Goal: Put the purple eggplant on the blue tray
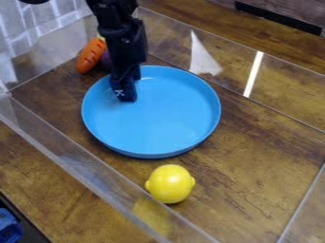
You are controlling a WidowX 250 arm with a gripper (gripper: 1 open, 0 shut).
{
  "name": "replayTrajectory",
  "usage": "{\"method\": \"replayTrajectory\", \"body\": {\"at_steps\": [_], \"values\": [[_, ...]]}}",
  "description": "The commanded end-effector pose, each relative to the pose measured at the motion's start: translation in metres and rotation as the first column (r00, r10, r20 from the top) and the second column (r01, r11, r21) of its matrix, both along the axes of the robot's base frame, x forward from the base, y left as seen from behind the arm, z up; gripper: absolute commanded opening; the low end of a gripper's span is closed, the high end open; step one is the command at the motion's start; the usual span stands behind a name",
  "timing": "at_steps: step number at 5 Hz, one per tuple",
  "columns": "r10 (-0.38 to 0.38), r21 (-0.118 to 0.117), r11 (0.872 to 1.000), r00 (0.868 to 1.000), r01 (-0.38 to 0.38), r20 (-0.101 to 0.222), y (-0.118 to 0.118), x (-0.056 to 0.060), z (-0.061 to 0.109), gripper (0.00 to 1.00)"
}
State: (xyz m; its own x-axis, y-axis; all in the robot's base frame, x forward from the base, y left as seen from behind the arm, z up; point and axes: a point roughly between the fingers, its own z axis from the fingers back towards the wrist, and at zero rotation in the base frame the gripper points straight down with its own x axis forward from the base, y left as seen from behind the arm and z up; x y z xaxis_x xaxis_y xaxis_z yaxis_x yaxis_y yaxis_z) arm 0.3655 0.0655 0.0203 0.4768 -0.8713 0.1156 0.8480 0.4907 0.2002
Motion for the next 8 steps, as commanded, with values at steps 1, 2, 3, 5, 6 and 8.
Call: {"method": "replayTrajectory", "body": {"at_steps": [1, 2, 3, 5, 6, 8], "values": [[0.007, -0.005, 1.0, 0.998, -0.007, -0.058, -0.012, -0.016, -0.005, 1.0], [-0.006, -0.005, 1.0, 0.998, 0.005, -0.065, -0.023, -0.019, 0.002, 1.0], [0.093, -0.007, 0.996, 0.993, -0.094, -0.072, -0.031, -0.023, -0.001, 1.0], [0.297, -0.016, 0.954, 0.95, -0.3, -0.092, -0.044, -0.026, -0.007, 1.0], [0.262, -0.023, 0.964, 0.959, -0.266, -0.104, -0.047, -0.024, 0.004, 1.0], [0.212, -0.029, 0.976, 0.971, -0.216, -0.113, -0.054, -0.026, 0.012, 1.0]]}}
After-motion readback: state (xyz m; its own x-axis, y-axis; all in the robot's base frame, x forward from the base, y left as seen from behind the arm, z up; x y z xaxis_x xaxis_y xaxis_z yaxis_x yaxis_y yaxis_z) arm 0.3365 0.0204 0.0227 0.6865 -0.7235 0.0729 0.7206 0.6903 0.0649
